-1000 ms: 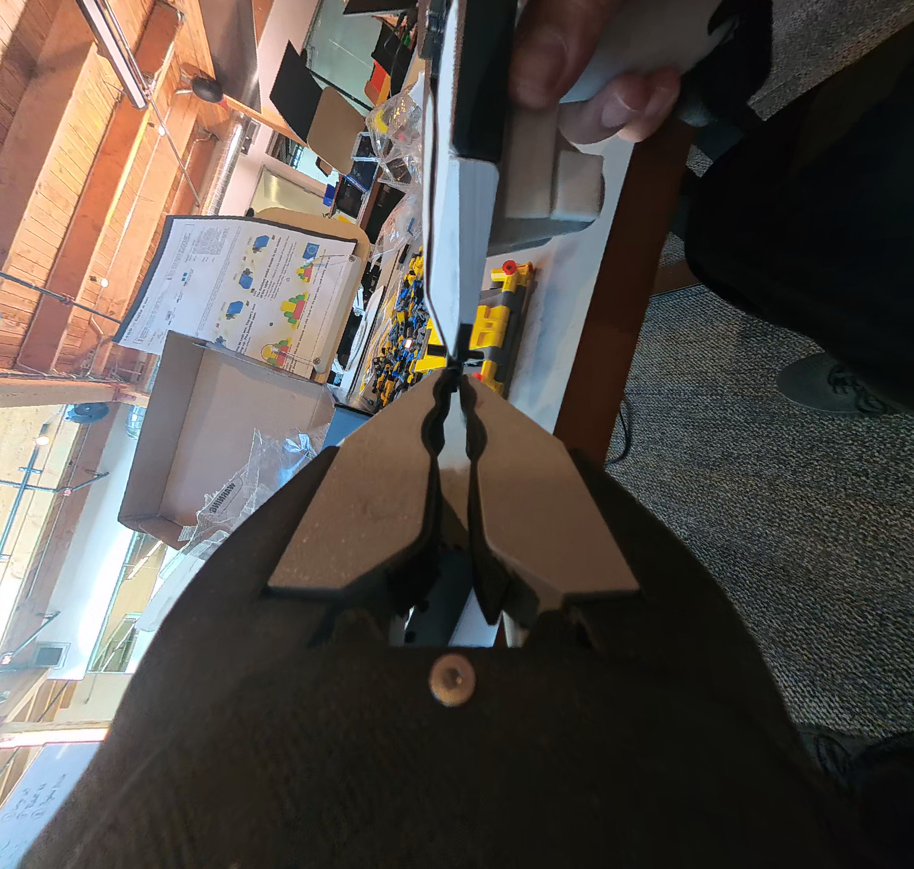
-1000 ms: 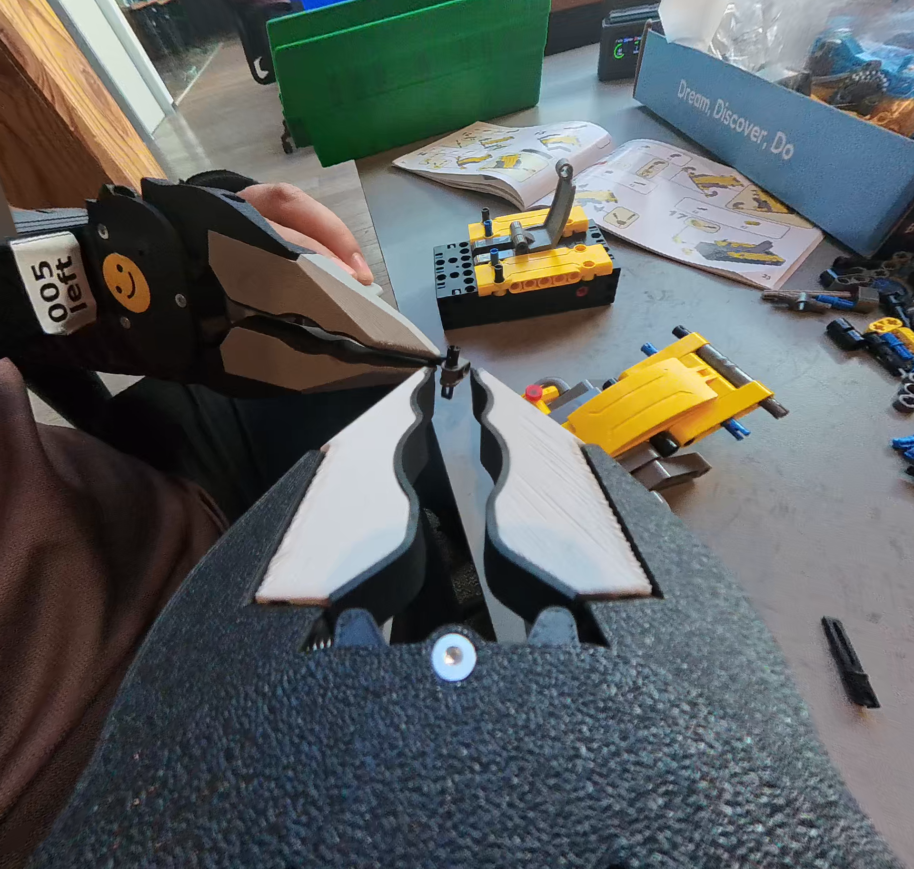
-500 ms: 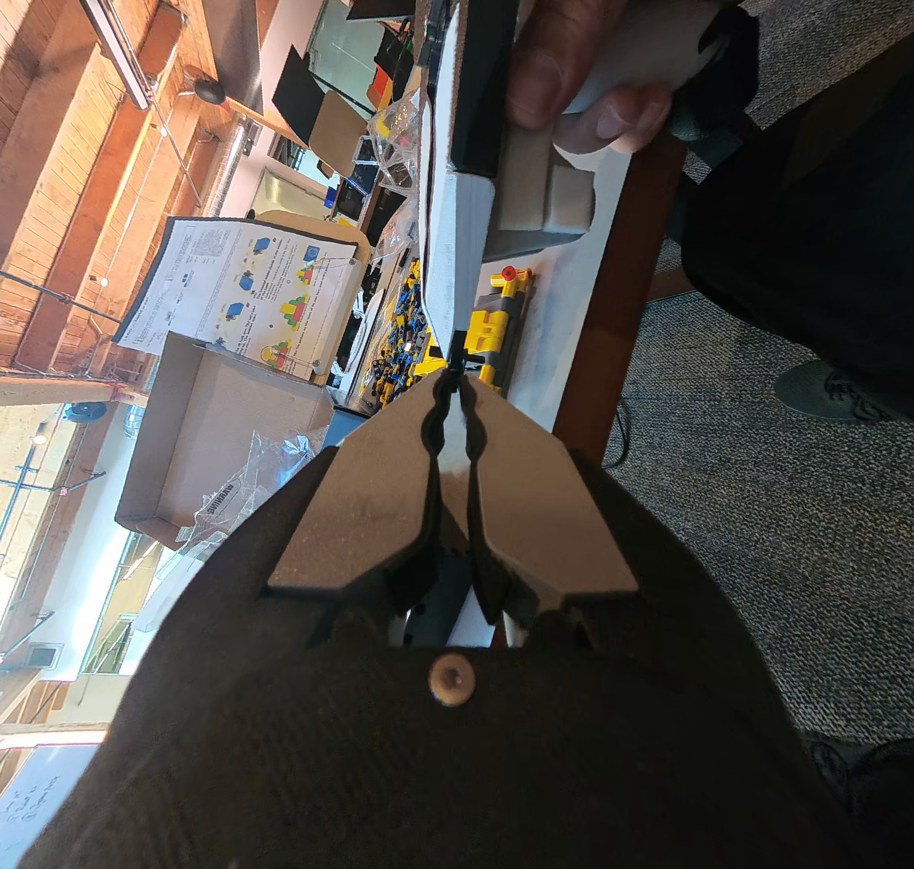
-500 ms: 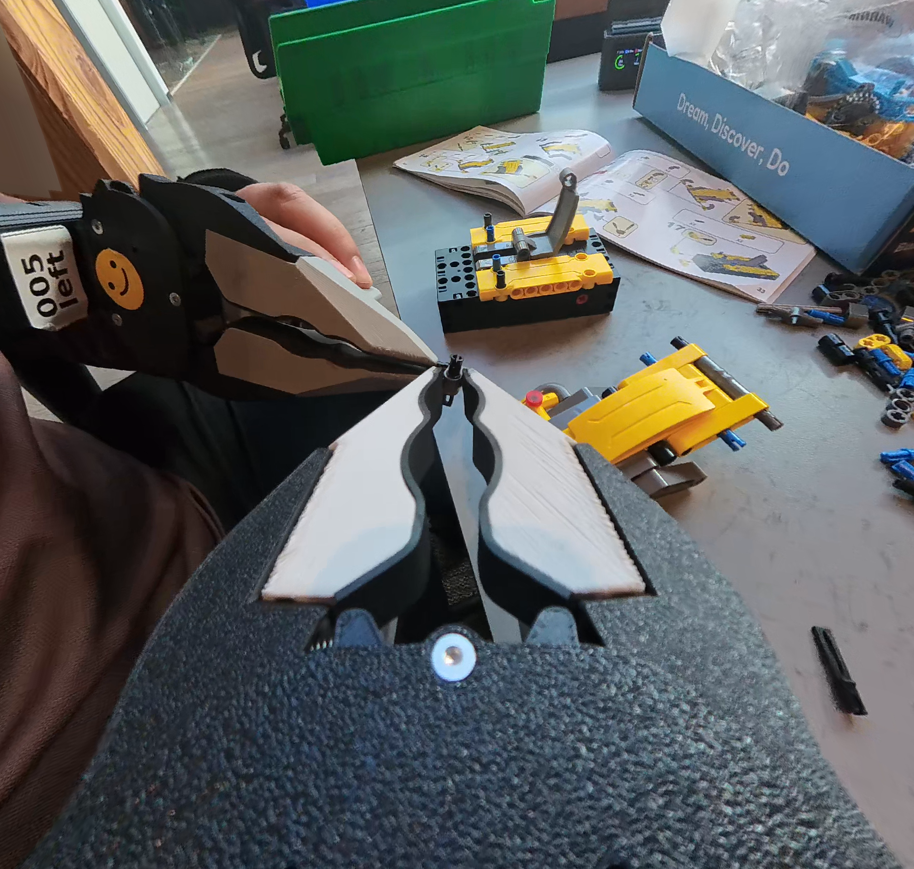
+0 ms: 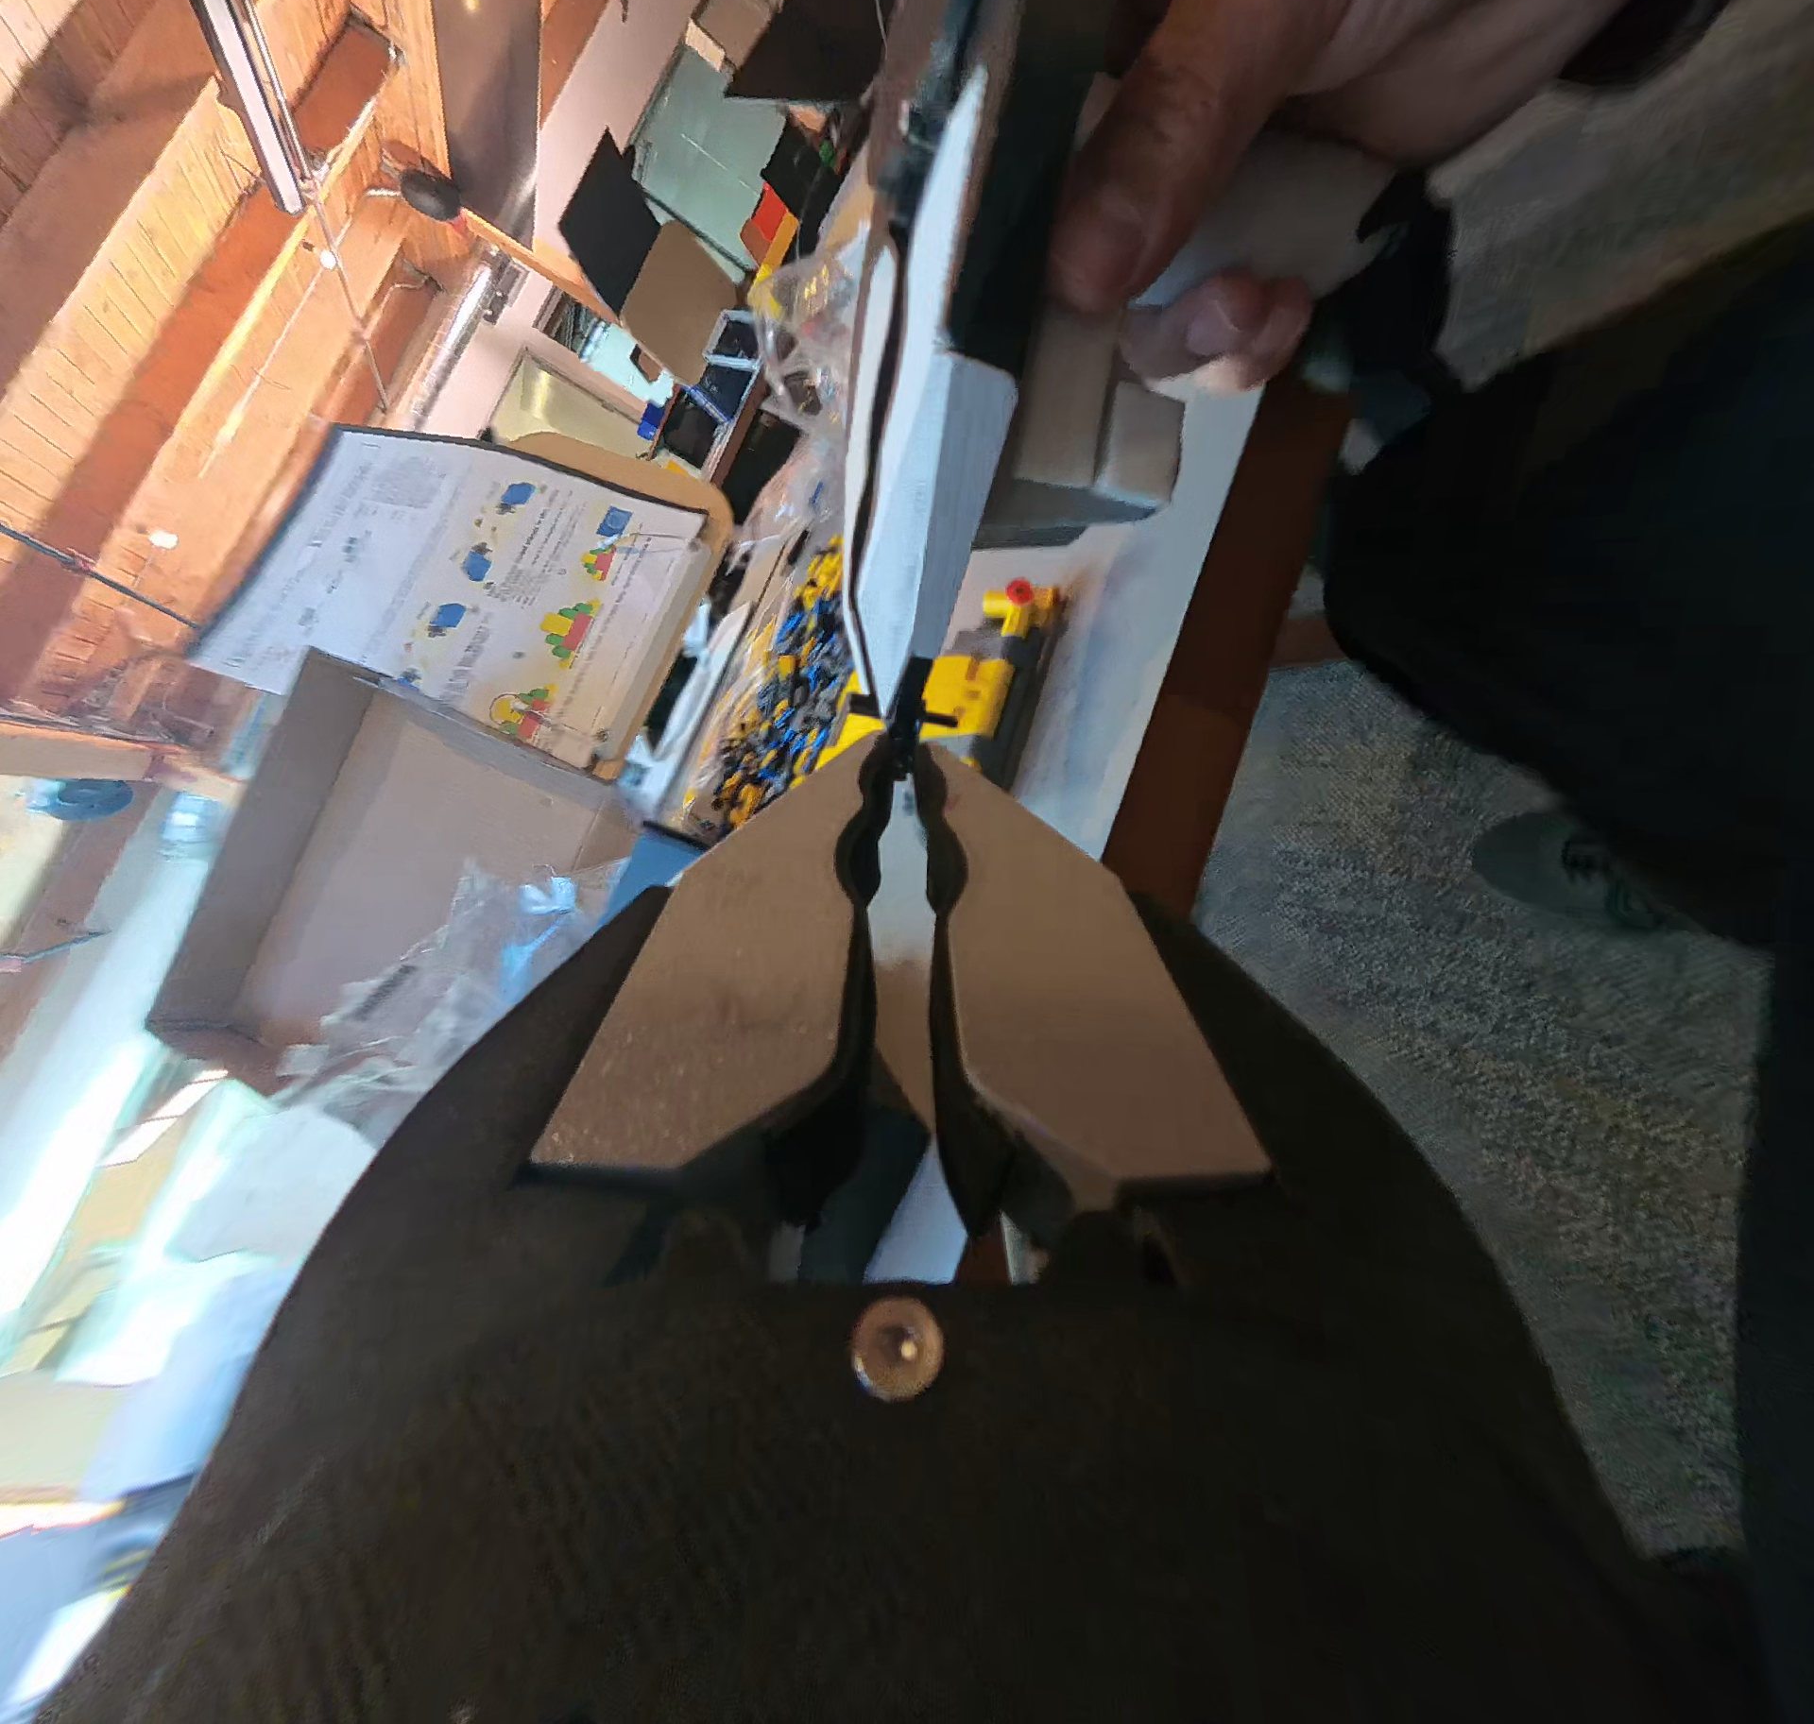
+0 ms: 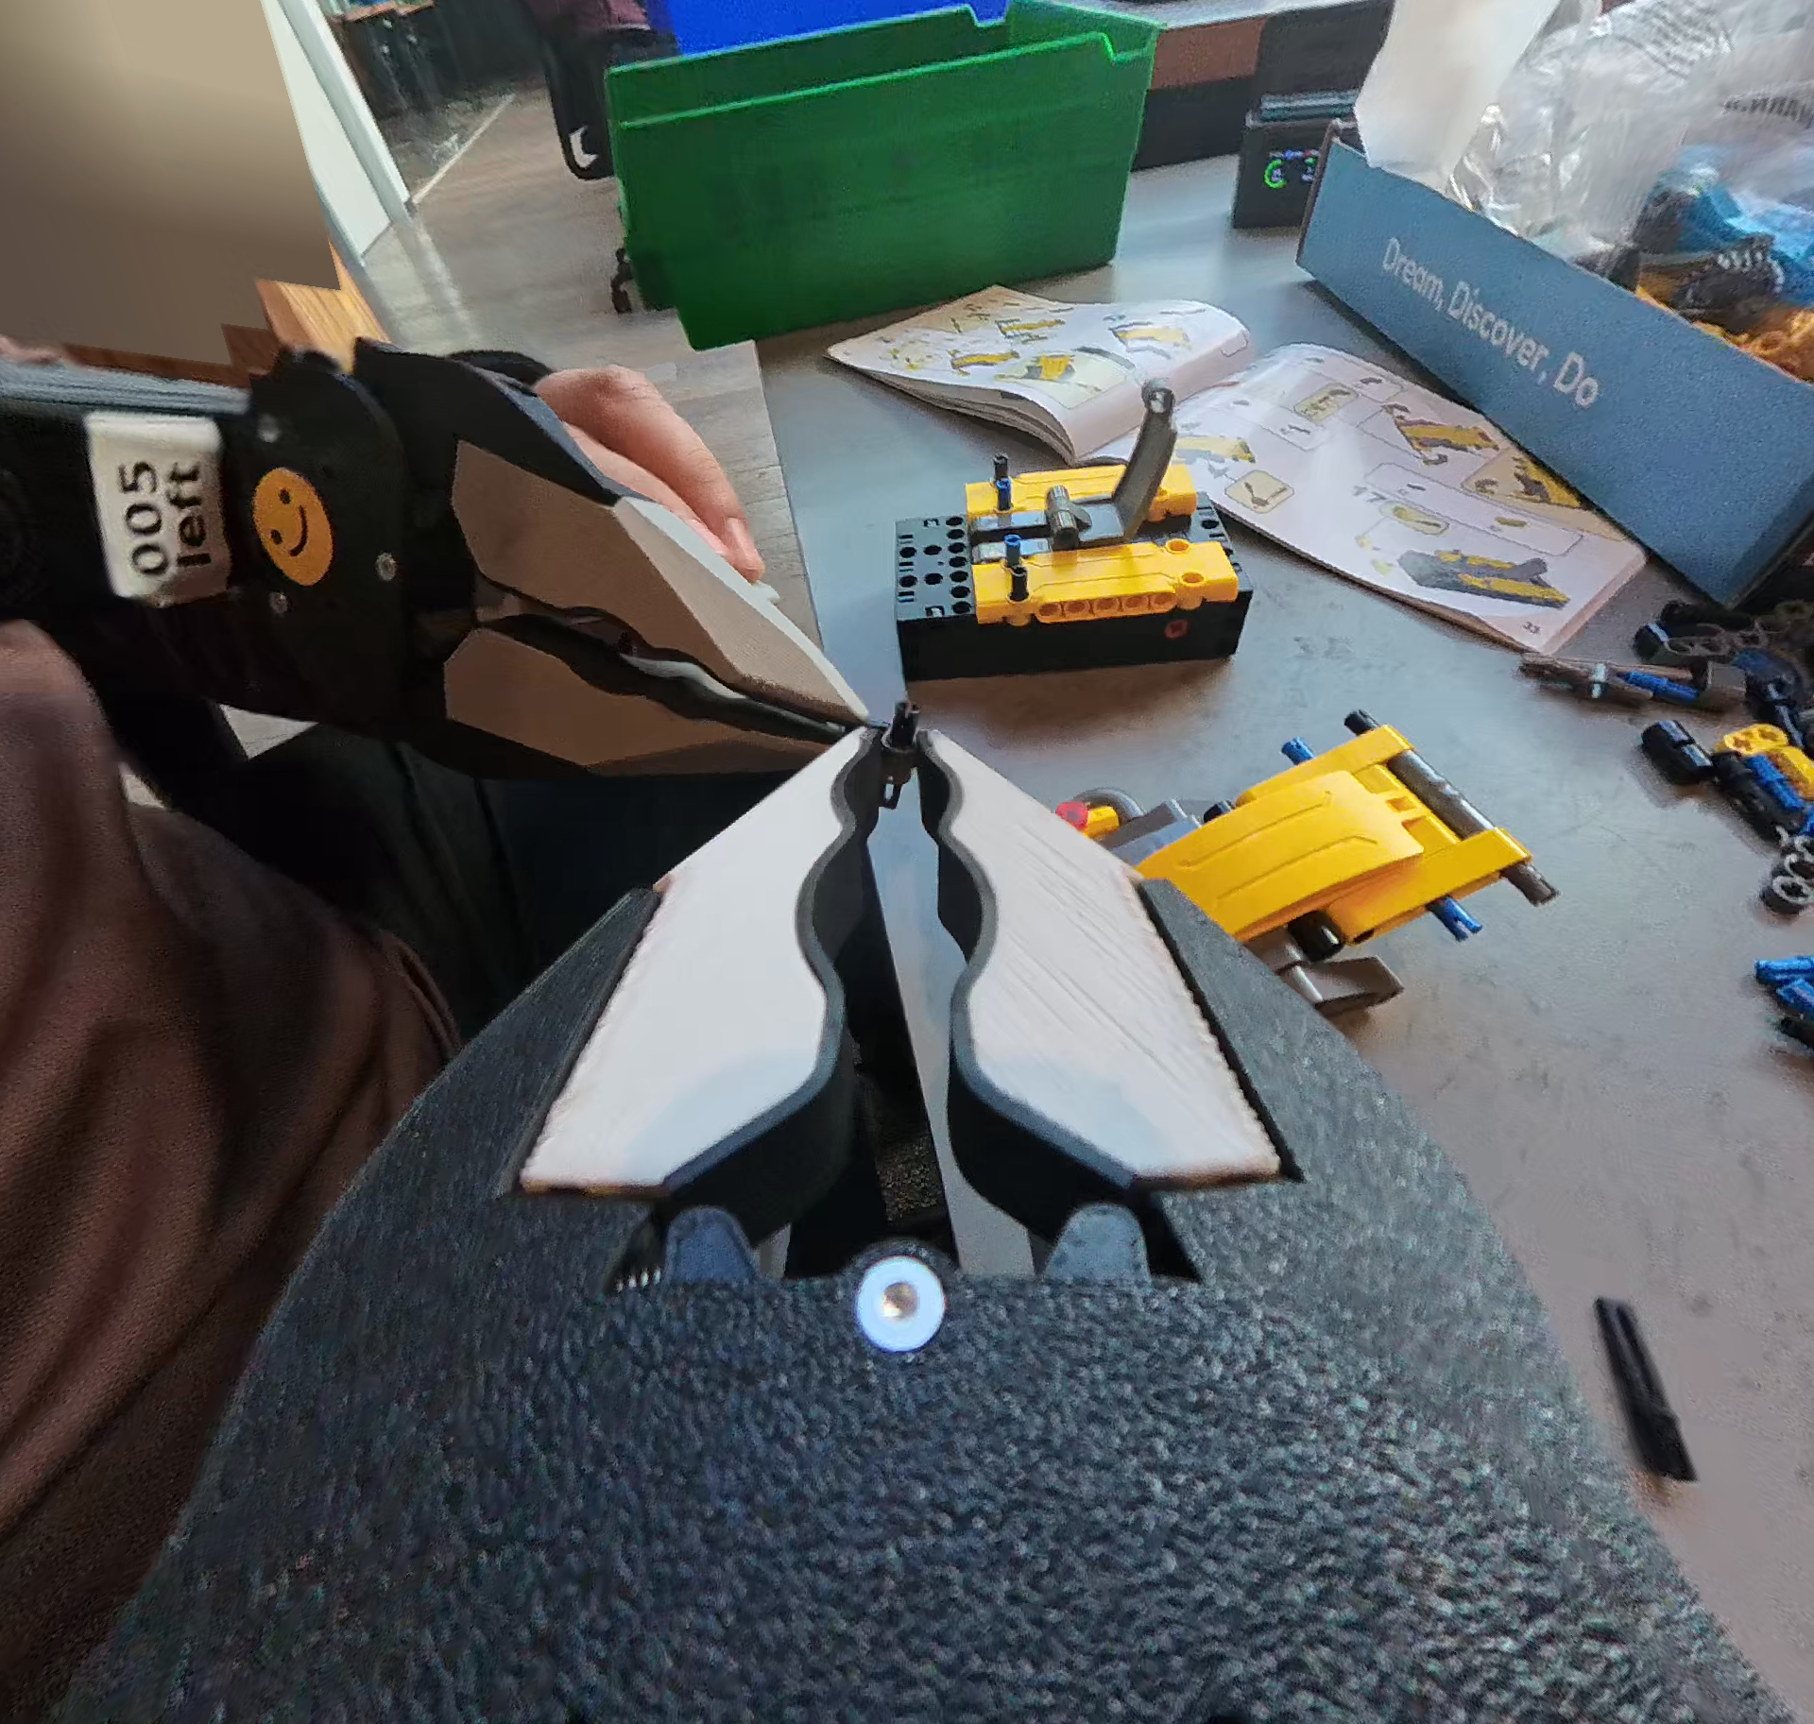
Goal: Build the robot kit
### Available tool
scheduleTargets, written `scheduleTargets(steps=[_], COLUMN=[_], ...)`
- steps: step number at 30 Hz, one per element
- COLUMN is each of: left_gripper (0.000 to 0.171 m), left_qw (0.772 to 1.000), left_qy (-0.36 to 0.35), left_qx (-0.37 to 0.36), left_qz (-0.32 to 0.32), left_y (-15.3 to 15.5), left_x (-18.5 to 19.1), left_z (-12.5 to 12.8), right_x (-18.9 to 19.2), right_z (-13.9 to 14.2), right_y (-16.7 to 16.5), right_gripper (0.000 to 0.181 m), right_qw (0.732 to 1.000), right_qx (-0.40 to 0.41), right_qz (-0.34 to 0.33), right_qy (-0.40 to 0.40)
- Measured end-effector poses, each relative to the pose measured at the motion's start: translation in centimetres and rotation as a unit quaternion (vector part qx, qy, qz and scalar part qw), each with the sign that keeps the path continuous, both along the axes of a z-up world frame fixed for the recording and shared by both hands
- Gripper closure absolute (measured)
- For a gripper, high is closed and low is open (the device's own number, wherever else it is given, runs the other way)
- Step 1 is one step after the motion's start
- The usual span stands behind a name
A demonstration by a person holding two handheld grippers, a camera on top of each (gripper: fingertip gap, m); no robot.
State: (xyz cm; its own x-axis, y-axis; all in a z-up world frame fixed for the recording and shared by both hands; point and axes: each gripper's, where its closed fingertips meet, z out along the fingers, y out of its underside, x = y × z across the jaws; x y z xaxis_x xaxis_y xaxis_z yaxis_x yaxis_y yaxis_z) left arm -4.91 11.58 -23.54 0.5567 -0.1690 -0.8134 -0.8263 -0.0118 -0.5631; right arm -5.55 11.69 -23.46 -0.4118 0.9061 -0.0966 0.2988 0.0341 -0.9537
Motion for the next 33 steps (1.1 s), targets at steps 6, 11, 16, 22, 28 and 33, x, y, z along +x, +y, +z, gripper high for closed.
scheduleTargets(steps=[6,11,16,22,28,33], left_gripper=[0.157,0.147,0.153,0.149,0.156,0.156], left_qw=[0.938,0.863,0.86,0.833,0.829,0.816], left_qy=[-0.292,-0.41,-0.415,-0.446,-0.469,-0.519], left_qx=[-0.13,-0.194,-0.186,-0.2,-0.202,-0.192], left_qz=[-0.136,-0.222,-0.234,-0.261,-0.23,-0.17], left_y=[-1.6,-3.0,-3.3,-4.0,-3.0,-1.6], left_x=[1.5,2.9,3.3,4.0,3.5,1.3], left_z=[1.7,3.0,3.6,4.1,3.8,3.5], right_x=[2.0,3.5,3.7,3.2,2.8,1.4], right_z=[2.6,4.0,4.6,4.4,4.2,4.4], right_y=[-1.4,-3.3,-4.3,-4.3,-3.7,-1.8], right_gripper=[0.178,0.178,0.178,0.178,0.178,0.172], right_qw=[0.993,0.976,0.963,0.963,0.967,0.981], right_qx=[0.026,0.057,0.038,0.032,0.036,0.034], right_qz=[0.103,0.195,0.258,0.261,0.244,0.187], right_qy=[0.049,0.071,0.069,0.068,0.058,0.042])
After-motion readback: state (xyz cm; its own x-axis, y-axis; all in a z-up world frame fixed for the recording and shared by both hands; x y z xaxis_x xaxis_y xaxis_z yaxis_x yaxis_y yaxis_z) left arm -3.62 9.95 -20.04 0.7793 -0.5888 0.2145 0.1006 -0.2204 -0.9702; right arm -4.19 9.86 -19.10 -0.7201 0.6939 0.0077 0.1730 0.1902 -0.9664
